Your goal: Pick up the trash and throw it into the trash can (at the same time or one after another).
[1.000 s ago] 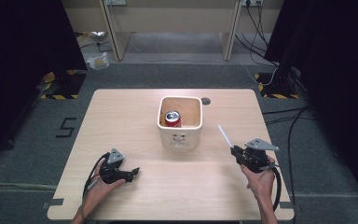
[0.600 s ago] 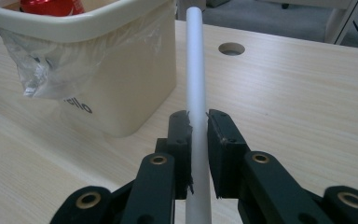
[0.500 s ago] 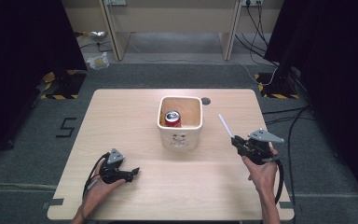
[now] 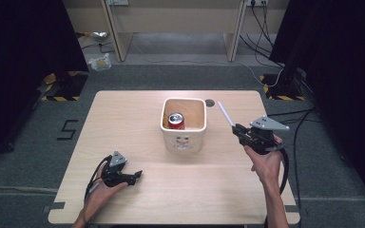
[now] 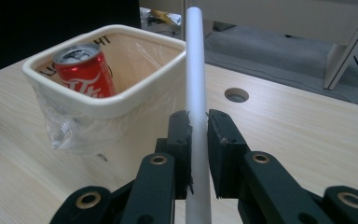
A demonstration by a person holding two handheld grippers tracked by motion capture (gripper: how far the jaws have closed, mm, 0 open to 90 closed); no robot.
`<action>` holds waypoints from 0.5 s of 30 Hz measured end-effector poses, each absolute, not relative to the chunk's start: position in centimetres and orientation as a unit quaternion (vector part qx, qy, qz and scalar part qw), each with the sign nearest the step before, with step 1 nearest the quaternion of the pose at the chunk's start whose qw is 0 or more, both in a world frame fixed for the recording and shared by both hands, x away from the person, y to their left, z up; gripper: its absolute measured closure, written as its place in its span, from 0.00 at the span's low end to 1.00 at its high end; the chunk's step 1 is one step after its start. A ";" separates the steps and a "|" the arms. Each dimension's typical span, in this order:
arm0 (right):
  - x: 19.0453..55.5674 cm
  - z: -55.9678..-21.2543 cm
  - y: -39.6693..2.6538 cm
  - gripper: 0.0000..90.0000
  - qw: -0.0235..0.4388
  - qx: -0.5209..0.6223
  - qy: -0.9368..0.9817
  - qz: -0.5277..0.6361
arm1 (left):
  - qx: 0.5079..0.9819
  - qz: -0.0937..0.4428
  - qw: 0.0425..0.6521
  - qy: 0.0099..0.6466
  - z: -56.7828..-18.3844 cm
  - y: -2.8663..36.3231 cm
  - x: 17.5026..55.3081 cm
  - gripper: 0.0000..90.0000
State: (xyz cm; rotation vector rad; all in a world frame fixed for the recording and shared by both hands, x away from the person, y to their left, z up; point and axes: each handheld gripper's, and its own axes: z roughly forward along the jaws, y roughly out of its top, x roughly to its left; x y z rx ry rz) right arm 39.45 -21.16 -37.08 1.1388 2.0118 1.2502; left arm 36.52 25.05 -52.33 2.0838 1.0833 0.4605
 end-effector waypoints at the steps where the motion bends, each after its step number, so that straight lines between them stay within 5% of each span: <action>1: 39.6 -36.9 -20.9 0.89 0.253 0.418 0.740 0.462 | 0.810 0.179 0.365 0.422 -52.3 25.1 36.5 0.16; 15: 42.0 -34.1 -16.9 0.88 0.244 0.384 0.754 0.474 | 0.809 0.179 0.367 0.423 -52.3 25.0 36.5 0.16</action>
